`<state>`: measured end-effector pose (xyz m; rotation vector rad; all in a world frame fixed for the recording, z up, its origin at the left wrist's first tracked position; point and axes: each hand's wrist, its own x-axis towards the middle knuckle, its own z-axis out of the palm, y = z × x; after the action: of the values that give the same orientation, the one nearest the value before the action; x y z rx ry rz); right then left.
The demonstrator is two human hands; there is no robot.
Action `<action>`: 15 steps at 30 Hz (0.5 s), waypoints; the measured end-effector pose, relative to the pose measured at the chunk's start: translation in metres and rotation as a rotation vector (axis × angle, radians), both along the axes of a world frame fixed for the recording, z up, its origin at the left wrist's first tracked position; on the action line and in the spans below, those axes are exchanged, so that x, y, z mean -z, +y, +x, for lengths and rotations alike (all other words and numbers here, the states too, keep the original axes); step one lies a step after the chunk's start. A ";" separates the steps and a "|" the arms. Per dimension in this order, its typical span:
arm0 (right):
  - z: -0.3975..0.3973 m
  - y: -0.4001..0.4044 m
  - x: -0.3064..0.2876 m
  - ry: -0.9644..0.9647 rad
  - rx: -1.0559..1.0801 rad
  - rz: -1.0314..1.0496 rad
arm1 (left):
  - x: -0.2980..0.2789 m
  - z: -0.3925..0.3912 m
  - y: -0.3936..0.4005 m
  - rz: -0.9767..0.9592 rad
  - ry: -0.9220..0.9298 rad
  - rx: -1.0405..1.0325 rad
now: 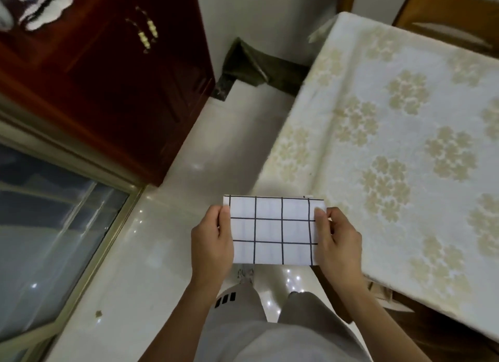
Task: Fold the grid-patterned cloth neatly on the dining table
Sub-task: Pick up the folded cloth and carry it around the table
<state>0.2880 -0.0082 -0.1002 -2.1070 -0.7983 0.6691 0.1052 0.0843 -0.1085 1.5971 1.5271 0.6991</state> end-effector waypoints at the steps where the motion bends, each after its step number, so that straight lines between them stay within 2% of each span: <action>1: 0.001 0.001 0.000 -0.014 0.025 -0.003 | 0.002 0.004 0.008 -0.016 0.015 0.037; 8: 0.021 -0.008 0.005 -0.008 0.262 -0.025 | 0.012 0.050 0.038 -0.051 -0.009 0.293; 12: 0.041 -0.019 0.018 0.061 0.398 -0.034 | 0.018 0.088 0.047 -0.071 -0.031 0.405; 15: 0.065 -0.022 0.025 0.052 0.435 -0.042 | 0.025 0.116 0.052 -0.129 -0.025 0.468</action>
<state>0.3530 -0.0301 -0.1256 -2.1927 -0.2800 0.5027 0.2210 0.1365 -0.1338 1.7499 1.0937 0.3504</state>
